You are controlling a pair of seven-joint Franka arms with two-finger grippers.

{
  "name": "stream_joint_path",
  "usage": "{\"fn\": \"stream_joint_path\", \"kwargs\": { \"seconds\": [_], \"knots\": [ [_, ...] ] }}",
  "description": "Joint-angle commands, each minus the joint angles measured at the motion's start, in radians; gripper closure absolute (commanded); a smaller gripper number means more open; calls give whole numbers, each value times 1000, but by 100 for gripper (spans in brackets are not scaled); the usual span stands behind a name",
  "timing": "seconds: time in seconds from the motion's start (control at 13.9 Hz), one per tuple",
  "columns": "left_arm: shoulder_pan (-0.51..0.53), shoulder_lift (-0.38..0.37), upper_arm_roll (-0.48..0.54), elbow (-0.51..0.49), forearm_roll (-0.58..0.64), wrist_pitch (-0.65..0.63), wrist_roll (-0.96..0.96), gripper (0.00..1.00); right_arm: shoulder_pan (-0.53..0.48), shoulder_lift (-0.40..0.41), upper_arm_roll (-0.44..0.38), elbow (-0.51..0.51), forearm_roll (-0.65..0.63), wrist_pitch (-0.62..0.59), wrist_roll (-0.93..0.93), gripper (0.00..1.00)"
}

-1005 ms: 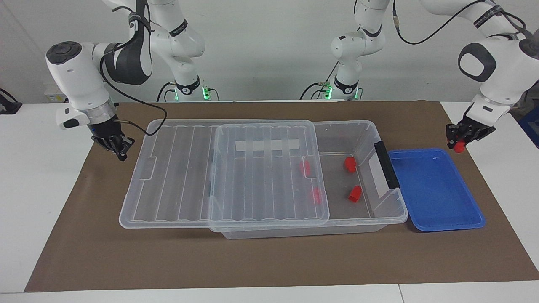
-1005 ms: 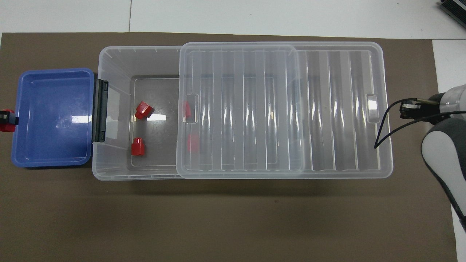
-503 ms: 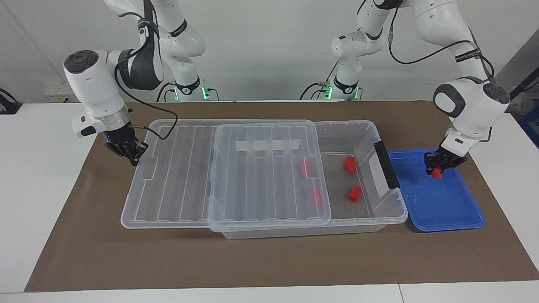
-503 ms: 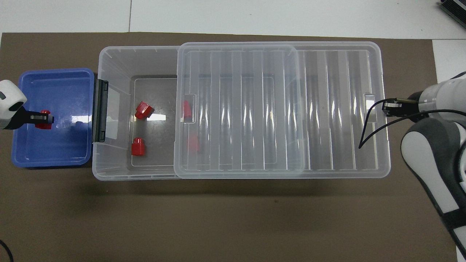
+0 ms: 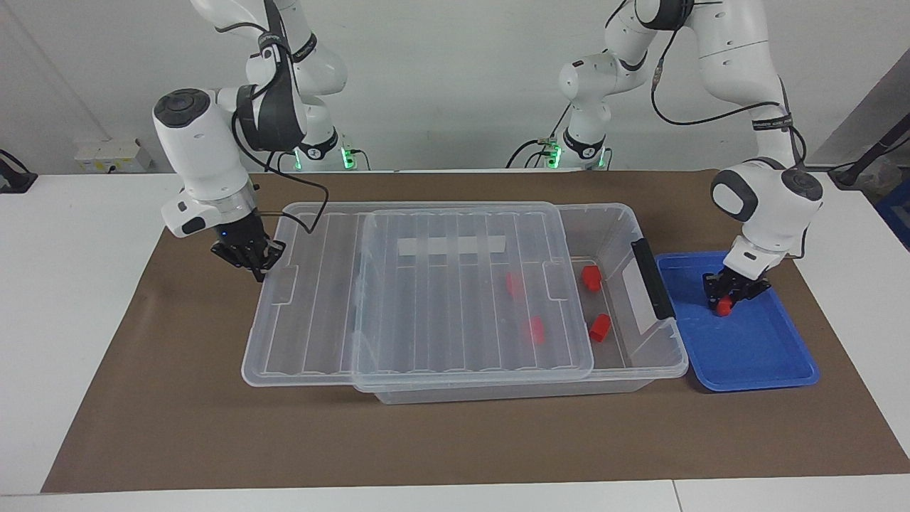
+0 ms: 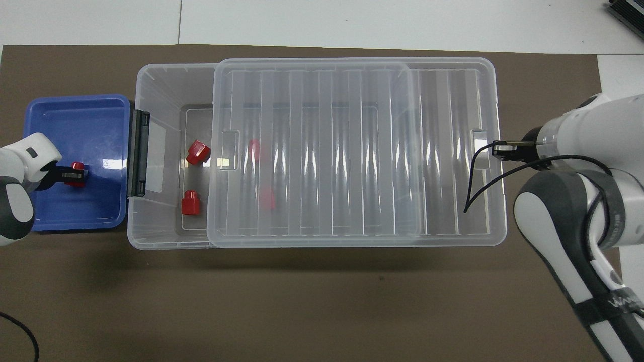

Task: Place red block in blue tray from box
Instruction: 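Release the block in the tray while the right gripper slides the lid back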

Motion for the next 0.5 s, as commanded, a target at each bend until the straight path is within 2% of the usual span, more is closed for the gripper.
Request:
{"fn": "stream_joint_path", "kwargs": {
  "seconds": [0.0,0.07,0.22,0.29,0.43],
  "knots": [
    [1,-8,-1,-25,-22,28,25,89,32,2,2,-8,12,20,-27,100],
    [-1,-8,-1,-25,-22,28,27,86,45,4,2,-6,14,20,-27,100],
    [-5,-8,-1,-25,-22,28,28,38,78,7,2,-8,14,23,-22,100],
    [-8,-8,-1,-23,-22,25,28,24,84,10,3,-6,12,24,-21,100],
    [-4,-8,-1,-14,-22,12,33,12,114,18,3,-6,14,35,-18,100]
  ]
}}
